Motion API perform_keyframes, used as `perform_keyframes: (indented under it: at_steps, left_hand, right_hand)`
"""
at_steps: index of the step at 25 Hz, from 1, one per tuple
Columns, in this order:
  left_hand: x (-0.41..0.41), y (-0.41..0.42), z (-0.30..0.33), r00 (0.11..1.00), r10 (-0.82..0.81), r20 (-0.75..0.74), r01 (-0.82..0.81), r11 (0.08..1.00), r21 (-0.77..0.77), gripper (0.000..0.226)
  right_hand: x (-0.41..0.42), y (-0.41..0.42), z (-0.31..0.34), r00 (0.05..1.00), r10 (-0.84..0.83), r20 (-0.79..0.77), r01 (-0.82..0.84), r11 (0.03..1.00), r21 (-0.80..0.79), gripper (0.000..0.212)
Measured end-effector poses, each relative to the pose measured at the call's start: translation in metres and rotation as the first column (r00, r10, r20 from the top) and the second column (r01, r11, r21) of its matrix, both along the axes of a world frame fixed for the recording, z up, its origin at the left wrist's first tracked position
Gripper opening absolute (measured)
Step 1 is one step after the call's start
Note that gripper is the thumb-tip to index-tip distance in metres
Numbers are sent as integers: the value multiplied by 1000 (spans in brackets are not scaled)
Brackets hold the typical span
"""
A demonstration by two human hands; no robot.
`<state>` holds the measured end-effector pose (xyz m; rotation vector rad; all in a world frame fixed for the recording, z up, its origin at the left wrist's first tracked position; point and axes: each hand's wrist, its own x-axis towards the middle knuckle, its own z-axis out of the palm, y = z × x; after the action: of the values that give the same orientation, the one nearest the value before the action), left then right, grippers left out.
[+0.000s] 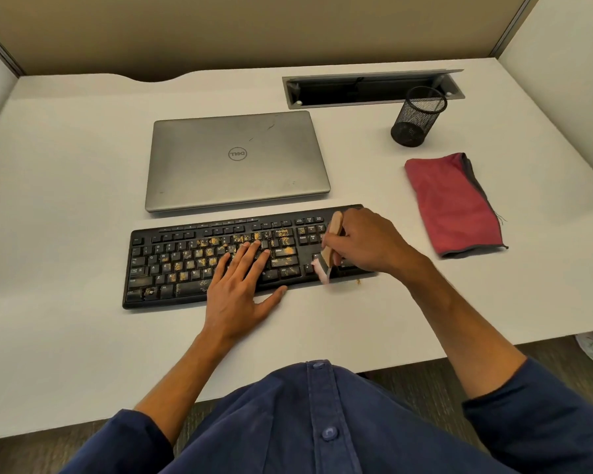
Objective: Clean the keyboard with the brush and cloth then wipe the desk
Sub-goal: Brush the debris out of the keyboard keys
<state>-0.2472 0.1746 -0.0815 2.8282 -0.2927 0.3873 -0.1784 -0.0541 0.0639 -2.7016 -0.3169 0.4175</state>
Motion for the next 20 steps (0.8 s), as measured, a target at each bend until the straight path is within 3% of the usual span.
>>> perform_keyframes:
  at_steps: [4,10,16,20]
  left_hand:
    - [0,0,0,1000,0,-9,0,1000,7,73]
    - [1,0,0,1000,-1,-18,1,1000,12,73]
    - [0,-1,2,1000,-3,-2,3,1000,-4,72]
    - [-1,0,1,1000,1,-11,-1,1000,8,72]
  right_hand:
    - [5,-10,-1,963,-174,206,158,983,91,43]
    - [-4,-13,-7,996,-76,56,77,997,-4,38]
    - [-3,-5,-8,961,-212,177,192,974,120,44]
    - [-16,-1,-6,990,-92,112,94,995,-14,45]
